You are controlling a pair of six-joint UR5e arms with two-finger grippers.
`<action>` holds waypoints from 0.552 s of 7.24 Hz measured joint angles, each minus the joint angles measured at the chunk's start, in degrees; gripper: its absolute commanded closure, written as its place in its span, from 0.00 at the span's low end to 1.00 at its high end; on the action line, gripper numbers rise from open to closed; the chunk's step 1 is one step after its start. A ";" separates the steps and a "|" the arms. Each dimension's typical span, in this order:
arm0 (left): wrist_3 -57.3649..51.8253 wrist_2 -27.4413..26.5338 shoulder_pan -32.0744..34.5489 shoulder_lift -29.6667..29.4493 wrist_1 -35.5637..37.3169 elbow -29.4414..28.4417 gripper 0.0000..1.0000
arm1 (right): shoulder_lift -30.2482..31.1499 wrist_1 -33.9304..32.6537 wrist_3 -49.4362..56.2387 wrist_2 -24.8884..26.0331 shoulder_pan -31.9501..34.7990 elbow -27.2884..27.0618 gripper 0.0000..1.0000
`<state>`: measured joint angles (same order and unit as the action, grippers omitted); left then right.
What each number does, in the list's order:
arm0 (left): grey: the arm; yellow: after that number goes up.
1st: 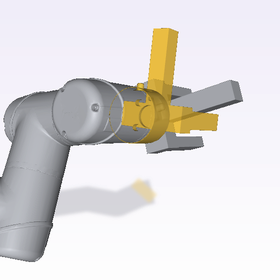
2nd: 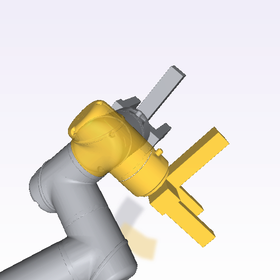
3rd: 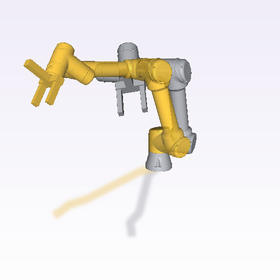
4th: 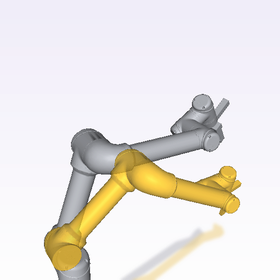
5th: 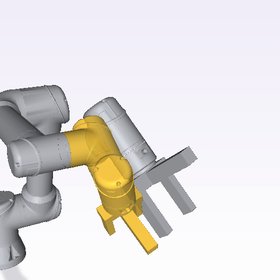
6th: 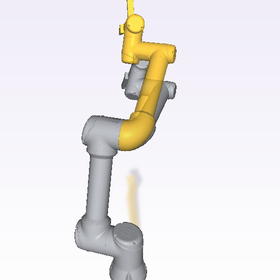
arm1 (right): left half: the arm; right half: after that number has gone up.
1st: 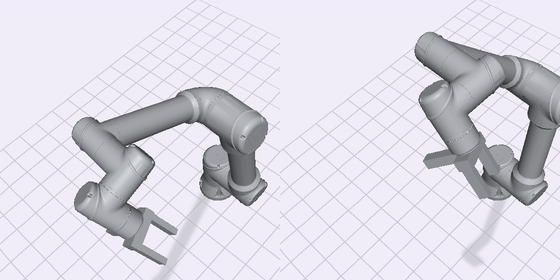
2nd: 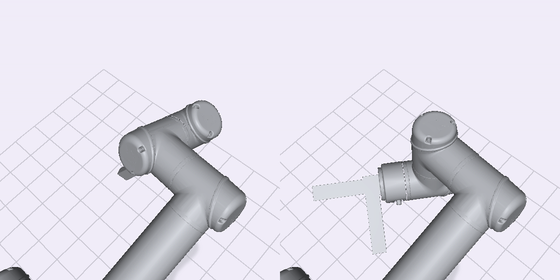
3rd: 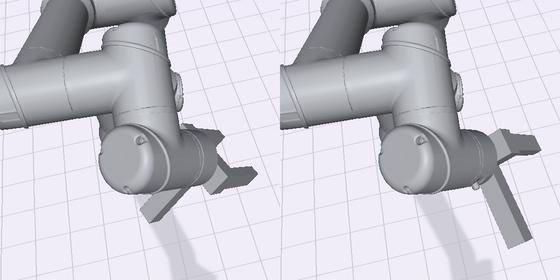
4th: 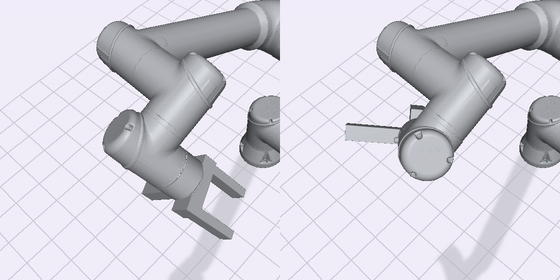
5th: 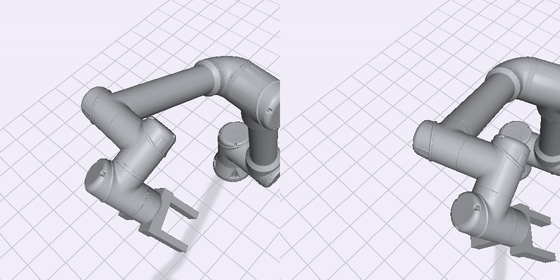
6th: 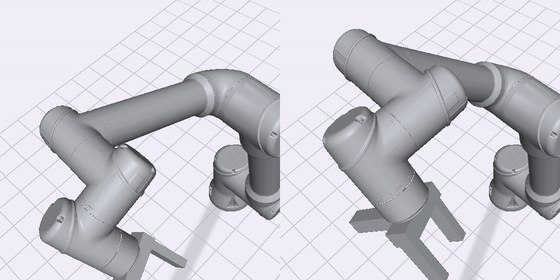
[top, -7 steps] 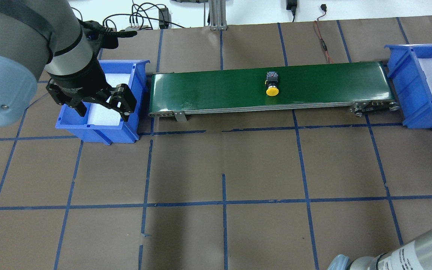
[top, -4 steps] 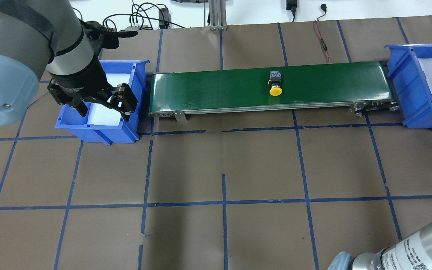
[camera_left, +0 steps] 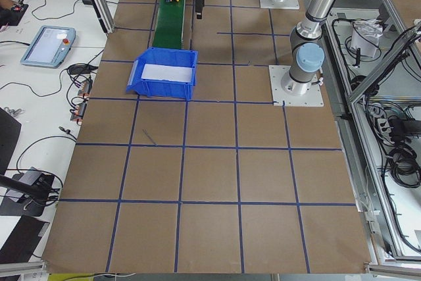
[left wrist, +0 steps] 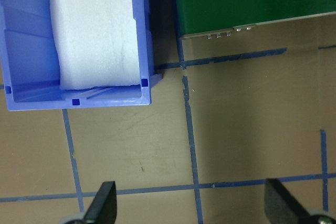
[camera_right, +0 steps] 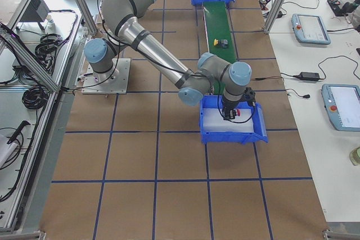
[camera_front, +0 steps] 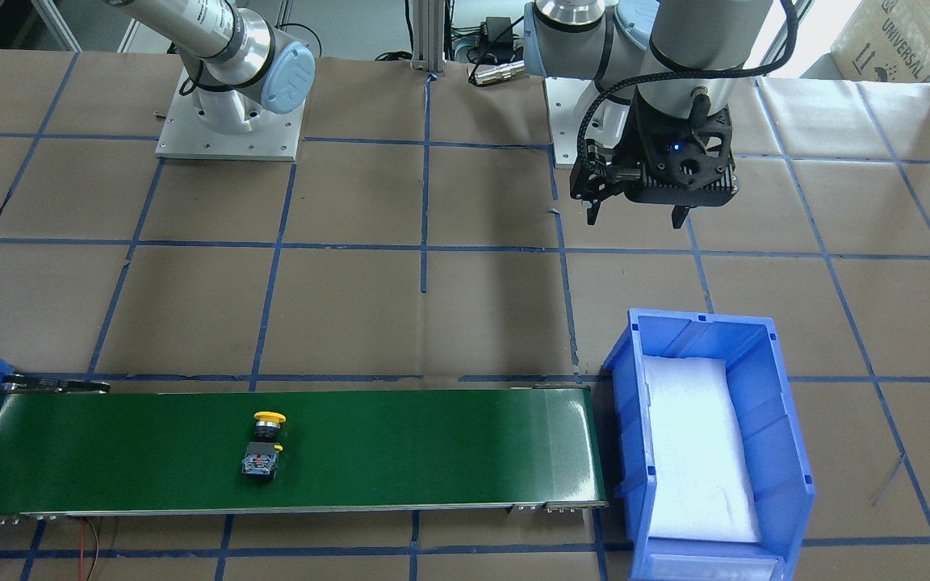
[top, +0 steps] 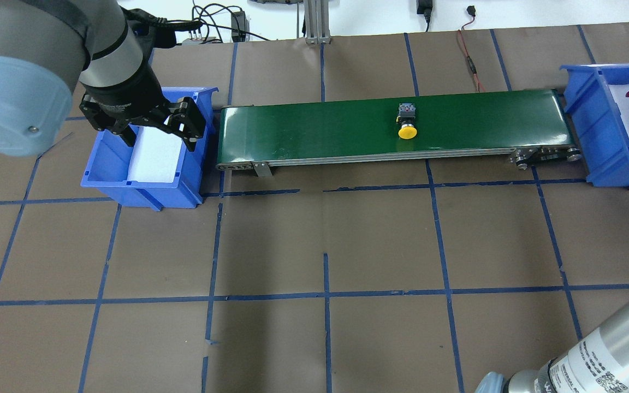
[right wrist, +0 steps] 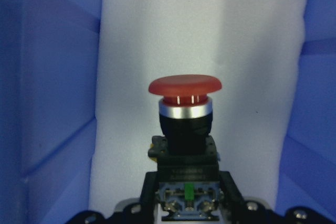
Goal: Transport two buttons from left to right
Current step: 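Lower the red button into the blue bin and open the right gripper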
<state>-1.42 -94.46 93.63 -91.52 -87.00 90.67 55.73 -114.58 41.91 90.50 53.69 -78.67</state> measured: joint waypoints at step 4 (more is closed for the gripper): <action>0.70 3.39 0.31 -1.34 -2.87 -2.38 0.00 | -2.52 -1.45 0.64 0.24 0.18 2.65 0.25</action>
<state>-0.72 -91.07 93.94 -92.86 -89.88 88.28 53.21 -116.04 42.55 90.74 53.87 -76.02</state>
